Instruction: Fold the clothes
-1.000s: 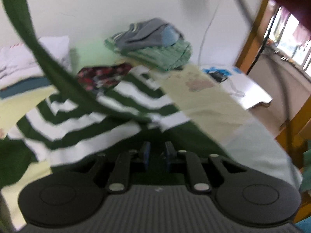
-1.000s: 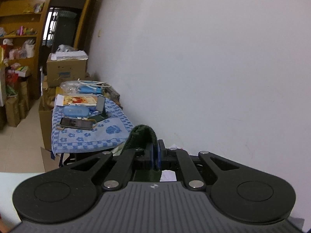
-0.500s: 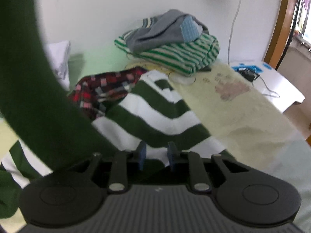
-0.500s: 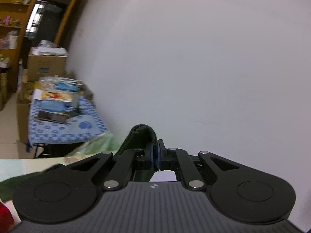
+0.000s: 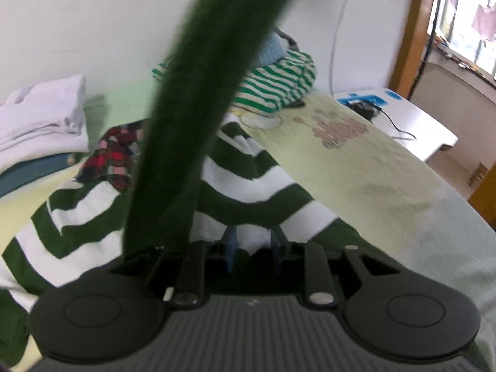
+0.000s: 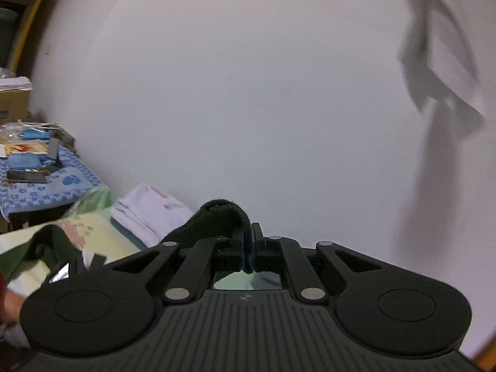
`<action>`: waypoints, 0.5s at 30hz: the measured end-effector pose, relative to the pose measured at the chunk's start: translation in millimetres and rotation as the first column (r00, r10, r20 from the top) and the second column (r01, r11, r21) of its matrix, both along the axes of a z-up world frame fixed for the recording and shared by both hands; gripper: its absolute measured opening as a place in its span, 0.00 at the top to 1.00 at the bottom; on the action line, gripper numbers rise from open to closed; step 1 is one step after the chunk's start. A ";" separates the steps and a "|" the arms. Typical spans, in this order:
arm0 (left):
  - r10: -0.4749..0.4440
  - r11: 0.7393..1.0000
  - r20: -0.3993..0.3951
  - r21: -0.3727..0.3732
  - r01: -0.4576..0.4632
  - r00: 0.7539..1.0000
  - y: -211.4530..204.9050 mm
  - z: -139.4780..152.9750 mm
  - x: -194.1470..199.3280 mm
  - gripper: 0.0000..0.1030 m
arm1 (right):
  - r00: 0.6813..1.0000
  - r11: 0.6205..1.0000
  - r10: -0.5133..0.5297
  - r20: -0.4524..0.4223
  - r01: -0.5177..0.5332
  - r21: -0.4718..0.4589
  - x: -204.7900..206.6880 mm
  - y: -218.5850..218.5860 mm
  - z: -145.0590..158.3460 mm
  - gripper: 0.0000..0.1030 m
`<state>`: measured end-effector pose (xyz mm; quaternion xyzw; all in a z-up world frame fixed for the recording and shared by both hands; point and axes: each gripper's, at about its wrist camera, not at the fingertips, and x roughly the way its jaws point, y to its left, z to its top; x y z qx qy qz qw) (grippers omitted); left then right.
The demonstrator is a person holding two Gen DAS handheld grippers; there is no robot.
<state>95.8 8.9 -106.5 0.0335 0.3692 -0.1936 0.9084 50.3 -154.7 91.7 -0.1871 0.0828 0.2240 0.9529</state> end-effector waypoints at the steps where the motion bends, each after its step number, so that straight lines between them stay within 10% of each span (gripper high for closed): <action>1: -0.016 1.000 -0.002 -0.002 0.016 1.000 0.2 0.1 -1.2 0.73 | 0.999 1.000 -0.029 -0.015 0.029 0.003 -7.4 -3.1 -2.4 0.97; 15: -0.074 0.996 -0.020 0.048 0.074 0.997 7.4 1.5 -10.0 0.68 | 0.942 0.955 -0.286 -0.174 0.294 0.024 -123.1 -30.8 -46.7 0.97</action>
